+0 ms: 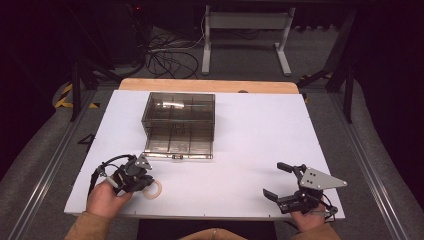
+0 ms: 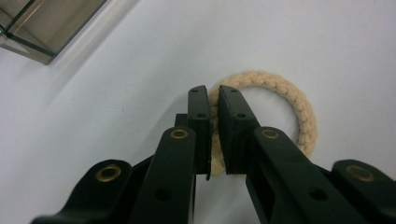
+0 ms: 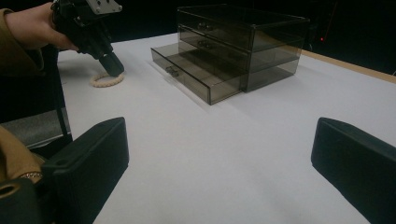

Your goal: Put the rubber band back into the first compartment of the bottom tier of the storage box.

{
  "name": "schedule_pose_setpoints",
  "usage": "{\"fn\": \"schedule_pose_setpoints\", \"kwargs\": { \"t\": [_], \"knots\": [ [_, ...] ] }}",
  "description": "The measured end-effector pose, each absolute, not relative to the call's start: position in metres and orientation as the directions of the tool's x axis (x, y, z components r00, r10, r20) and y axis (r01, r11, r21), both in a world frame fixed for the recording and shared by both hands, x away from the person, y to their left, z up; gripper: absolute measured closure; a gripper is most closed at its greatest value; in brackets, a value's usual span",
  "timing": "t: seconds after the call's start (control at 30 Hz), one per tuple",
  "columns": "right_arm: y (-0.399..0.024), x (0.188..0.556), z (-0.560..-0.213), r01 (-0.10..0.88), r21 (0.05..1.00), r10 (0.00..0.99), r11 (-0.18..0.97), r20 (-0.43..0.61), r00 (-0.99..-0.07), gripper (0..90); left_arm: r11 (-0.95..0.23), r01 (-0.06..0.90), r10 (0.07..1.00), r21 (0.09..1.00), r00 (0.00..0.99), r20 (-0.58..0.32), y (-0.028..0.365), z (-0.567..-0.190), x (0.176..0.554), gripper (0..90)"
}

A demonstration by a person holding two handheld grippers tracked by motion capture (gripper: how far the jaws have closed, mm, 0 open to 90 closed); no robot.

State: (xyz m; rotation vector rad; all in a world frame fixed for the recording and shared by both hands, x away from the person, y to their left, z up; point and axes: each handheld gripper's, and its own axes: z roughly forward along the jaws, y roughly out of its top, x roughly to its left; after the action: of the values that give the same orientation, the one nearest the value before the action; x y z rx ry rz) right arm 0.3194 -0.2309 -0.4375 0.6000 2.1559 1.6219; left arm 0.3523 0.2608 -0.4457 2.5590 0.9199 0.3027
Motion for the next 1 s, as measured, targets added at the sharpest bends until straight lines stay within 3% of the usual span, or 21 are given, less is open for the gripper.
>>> {"fn": "schedule_pose_setpoints", "kwargs": {
  "t": [0.3, 1.0],
  "knots": [
    [-0.231, 0.320, -0.438, 0.109, 0.963, 0.543, 0.245, -0.043, -0.838, 4.6, -0.678, 0.551, 0.659, 0.486, 0.749, 0.070, 0.265, -0.439, 0.350, 84.1],
    [-0.229, 0.320, -0.438, 0.110, 0.963, 0.545, 0.247, -0.044, -0.837, 4.6, -0.533, 0.482, 0.713, 0.696, 0.698, 0.063, 0.281, -0.415, 0.339, 84.2]
  ]
}}
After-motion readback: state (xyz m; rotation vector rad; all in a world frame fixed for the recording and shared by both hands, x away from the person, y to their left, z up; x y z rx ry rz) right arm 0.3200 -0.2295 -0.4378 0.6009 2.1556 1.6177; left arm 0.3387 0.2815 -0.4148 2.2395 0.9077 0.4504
